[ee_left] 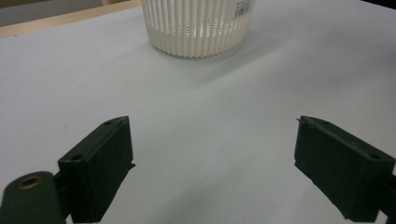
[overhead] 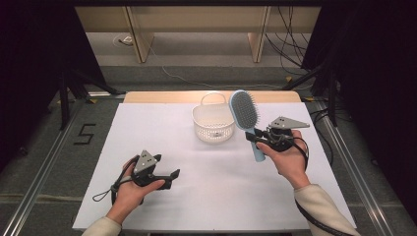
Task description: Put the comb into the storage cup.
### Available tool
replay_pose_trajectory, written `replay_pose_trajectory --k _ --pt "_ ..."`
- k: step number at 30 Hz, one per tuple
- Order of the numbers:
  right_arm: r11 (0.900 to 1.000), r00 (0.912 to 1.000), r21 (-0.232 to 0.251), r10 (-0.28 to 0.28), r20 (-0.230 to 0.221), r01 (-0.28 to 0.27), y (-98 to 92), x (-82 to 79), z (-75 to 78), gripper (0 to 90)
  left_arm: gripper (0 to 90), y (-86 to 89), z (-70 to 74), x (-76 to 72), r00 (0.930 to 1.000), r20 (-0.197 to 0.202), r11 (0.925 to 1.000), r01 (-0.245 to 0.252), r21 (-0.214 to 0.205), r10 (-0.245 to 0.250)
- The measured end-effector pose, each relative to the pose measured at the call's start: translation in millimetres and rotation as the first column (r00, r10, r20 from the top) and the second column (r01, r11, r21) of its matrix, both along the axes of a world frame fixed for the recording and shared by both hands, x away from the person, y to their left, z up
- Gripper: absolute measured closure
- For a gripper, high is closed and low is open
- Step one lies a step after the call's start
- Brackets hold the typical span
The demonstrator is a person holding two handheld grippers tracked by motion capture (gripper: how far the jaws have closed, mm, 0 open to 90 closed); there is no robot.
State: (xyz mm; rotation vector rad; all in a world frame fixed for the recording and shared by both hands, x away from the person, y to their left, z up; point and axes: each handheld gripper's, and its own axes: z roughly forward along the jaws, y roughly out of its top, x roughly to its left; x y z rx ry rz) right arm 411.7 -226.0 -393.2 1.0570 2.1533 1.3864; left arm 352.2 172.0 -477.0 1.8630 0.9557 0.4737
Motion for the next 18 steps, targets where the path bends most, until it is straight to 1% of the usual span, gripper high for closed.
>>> replay_pose_trajectory --k 18 --pt "0.9998 0.9998 0.011 -0.014 0.011 0.014 0.5 3.3 1.5 71.0 11.0 -0.1 0.0 0.0 1.0 0.0 1.0 -0.001 0.001 0.001"
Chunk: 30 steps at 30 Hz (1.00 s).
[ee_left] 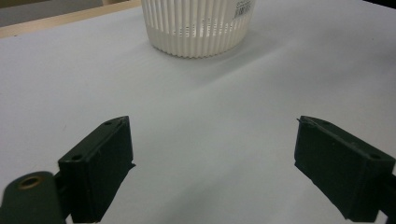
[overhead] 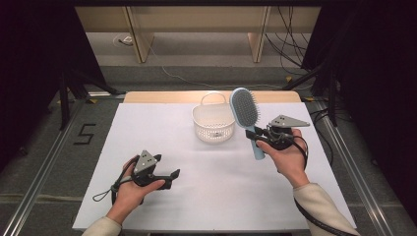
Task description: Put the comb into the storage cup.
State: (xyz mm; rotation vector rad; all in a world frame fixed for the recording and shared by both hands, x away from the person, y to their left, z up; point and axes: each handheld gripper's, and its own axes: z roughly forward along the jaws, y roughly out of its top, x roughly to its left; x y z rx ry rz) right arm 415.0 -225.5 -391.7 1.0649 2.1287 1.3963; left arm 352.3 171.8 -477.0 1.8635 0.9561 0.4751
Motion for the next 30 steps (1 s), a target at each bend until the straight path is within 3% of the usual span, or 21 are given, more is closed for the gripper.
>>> replay_pose_trajectory --k 30 --pt "0.9999 0.9999 0.013 -0.005 0.01 0.005 6.1 7.2 2.8 71.0 11.1 0.1 0.0 -0.2 1.0 0.002 1.0 0.003 0.002 -0.003"
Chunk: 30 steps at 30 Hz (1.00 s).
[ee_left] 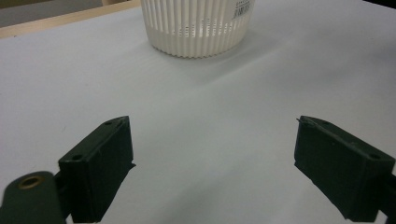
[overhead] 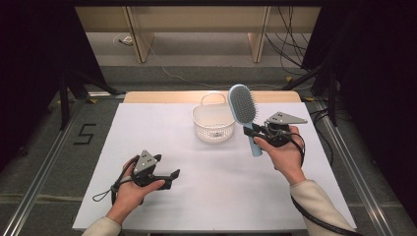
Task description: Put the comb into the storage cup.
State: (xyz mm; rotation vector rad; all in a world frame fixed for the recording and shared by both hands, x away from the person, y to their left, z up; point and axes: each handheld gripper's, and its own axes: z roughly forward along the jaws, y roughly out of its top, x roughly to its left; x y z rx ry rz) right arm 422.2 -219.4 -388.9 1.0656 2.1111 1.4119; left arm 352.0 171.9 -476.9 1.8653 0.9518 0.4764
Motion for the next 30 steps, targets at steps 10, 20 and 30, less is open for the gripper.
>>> replay_pose_trajectory --k 10,20,30 --pt "1.0 1.0 0.004 -0.006 0.003 0.006 1.8 2.6 1.2 71.0 11.1 0.2 0.0 0.0 1.0 -0.001 1.0 0.0 -0.001 0.0" --pt "0.9999 0.9999 0.01 -0.008 0.007 0.008 4.1 5.2 2.9 71.0 11.1 0.2 0.1 -0.1 1.0 -0.001 1.0 -0.002 -0.003 0.002" --pt "0.9999 0.9999 0.014 -0.007 0.009 0.007 6.8 8.2 3.1 71.0 11.2 0.2 0.2 -0.1 1.0 -0.001 1.0 -0.002 -0.004 0.002"
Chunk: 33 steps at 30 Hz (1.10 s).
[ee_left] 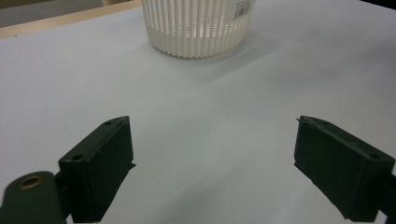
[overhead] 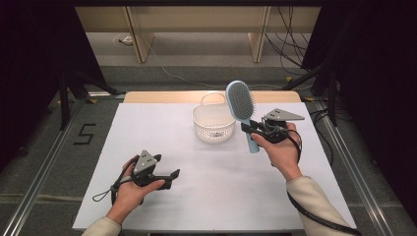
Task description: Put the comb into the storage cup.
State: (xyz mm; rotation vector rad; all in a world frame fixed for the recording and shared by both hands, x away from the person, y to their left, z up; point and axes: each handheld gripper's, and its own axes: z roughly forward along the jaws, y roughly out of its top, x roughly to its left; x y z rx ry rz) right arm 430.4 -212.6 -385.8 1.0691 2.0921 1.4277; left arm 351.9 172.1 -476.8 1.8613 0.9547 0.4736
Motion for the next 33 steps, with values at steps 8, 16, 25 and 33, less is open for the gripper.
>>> replay_pose_trajectory --k 8,16,25,33 --pt "1.0 1.0 0.003 -0.004 0.002 0.004 0.5 2.0 0.2 71.0 11.2 -0.1 0.0 0.1 1.0 0.0 1.0 0.0 0.0 0.0" --pt "1.0 1.0 0.0 -0.005 0.004 0.005 2.6 4.3 0.8 71.0 11.2 -0.1 -0.1 0.1 1.0 -0.001 1.0 0.001 0.0 -0.001" --pt "1.0 0.9999 0.004 -0.007 0.011 0.007 5.5 6.4 1.5 71.0 11.2 -0.1 -0.1 0.1 1.0 -0.001 1.0 0.002 0.002 -0.002" --pt "0.9998 0.9997 0.011 -0.014 0.019 0.014 6.6 8.3 3.3 71.0 11.2 -0.1 0.0 0.0 1.0 -0.001 1.0 0.0 0.0 0.0"
